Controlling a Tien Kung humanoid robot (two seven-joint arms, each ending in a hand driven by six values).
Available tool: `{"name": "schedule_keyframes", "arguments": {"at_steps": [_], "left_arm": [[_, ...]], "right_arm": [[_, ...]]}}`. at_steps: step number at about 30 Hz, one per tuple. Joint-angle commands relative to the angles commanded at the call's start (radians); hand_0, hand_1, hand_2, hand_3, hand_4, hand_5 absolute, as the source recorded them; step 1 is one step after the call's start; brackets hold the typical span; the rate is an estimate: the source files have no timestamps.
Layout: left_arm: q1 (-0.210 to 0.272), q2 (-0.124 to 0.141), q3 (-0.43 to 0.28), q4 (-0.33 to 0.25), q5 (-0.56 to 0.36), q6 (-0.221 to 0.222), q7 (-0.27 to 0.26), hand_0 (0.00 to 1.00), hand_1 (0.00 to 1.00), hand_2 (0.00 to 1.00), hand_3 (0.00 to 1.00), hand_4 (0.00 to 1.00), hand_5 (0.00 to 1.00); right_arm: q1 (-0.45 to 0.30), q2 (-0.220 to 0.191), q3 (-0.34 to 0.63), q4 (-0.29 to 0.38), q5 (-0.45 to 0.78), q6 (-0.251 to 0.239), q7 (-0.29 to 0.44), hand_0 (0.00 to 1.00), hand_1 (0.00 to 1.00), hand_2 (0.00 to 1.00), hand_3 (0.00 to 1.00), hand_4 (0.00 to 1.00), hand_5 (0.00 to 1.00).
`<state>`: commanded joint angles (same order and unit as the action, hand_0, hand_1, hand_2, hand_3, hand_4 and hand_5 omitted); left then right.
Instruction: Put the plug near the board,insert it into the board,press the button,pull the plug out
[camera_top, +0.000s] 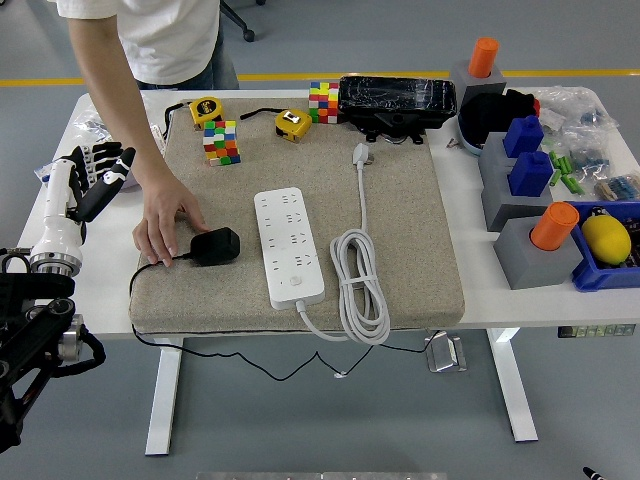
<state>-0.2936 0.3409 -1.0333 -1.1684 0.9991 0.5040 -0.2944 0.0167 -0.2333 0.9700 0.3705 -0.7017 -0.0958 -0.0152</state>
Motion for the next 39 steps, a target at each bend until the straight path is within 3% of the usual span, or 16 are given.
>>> {"name": "schedule_keyframes", "arguments": {"at_steps": [4, 8, 11, 12, 17, 18, 22, 29, 30, 31, 39], "left_arm": [[0.001, 0.002, 0.032, -0.01, 0.016, -0.009, -0.001, 0.649, 0.683, 0.684, 0.63, 0.861, 0.543], [-0.007, 0.004, 0.087, -0.014, 0.088, -0.003, -0.002, 0.67, 0.693, 0.694, 0.641, 0.887, 0.509], [-0.023, 0.005, 0.139, -0.004, 0.187, -0.005, 0.031, 0.67, 0.693, 0.694, 0.641, 0.887, 0.509], [-0.027, 0.004, 0.151, 0.0, 0.225, -0.006, 0.042, 0.722, 0.751, 0.749, 0.75, 0.998, 0.472], [-0.059, 0.002, 0.208, 0.037, 0.411, -0.019, 0.117, 0.722, 0.751, 0.749, 0.75, 0.998, 0.472], [-0.064, 0.002, 0.215, 0.043, 0.44, -0.021, 0.129, 0.766, 0.801, 0.806, 0.782, 0.998, 0.455], [-0.086, 0.003, 0.254, 0.069, 0.528, -0.037, 0.177, 0.766, 0.801, 0.806, 0.782, 0.998, 0.455], [-0.118, -0.001, 0.301, 0.12, 0.601, -0.071, 0.25, 0.782, 0.814, 0.82, 0.795, 0.998, 0.44], [-0.12, -0.001, 0.305, 0.126, 0.612, -0.079, 0.261, 0.787, 0.793, 0.795, 0.773, 0.998, 0.364], [-0.123, 0.0, 0.309, 0.13, 0.622, -0.082, 0.269, 0.787, 0.793, 0.795, 0.773, 0.998, 0.364], [-0.146, 0.002, 0.337, 0.162, 0.632, -0.09, 0.297, 0.761, 0.751, 0.751, 0.724, 0.998, 0.31]], "right_arm": [[-0.001, 0.001, -0.001, 0.0, 0.0, 0.001, 0.0, 0.609, 0.647, 0.665, 0.558, 0.946, 0.507], [0.0, 0.0, -0.002, 0.001, 0.001, 0.001, 0.0, 0.61, 0.647, 0.665, 0.558, 0.946, 0.506], [0.001, 0.0, -0.004, 0.0, 0.002, 0.001, 0.0, 0.61, 0.647, 0.665, 0.558, 0.946, 0.506], [0.001, 0.0, -0.004, 0.0, 0.002, 0.001, 0.0, 0.61, 0.647, 0.665, 0.558, 0.946, 0.507], [0.003, -0.003, -0.009, 0.001, 0.004, 0.002, 0.0, 0.61, 0.647, 0.665, 0.558, 0.946, 0.507], [0.004, -0.004, -0.01, 0.001, 0.005, 0.001, 0.0, 0.611, 0.647, 0.665, 0.558, 0.946, 0.507], [0.003, -0.005, -0.014, 0.0, 0.006, 0.002, 0.0, 0.611, 0.647, 0.665, 0.558, 0.946, 0.507], [0.005, -0.007, -0.019, 0.002, 0.008, 0.003, 0.0, 0.612, 0.647, 0.665, 0.558, 0.947, 0.506], [0.005, -0.007, -0.019, 0.002, 0.008, 0.003, 0.0, 0.61, 0.647, 0.665, 0.558, 0.948, 0.507], [0.005, -0.007, -0.019, 0.002, 0.008, 0.003, 0.0, 0.61, 0.647, 0.665, 0.558, 0.948, 0.507], [0.0, -0.006, -0.017, 0.002, 0.006, 0.002, 0.0, 0.611, 0.647, 0.665, 0.558, 0.948, 0.506]]}}
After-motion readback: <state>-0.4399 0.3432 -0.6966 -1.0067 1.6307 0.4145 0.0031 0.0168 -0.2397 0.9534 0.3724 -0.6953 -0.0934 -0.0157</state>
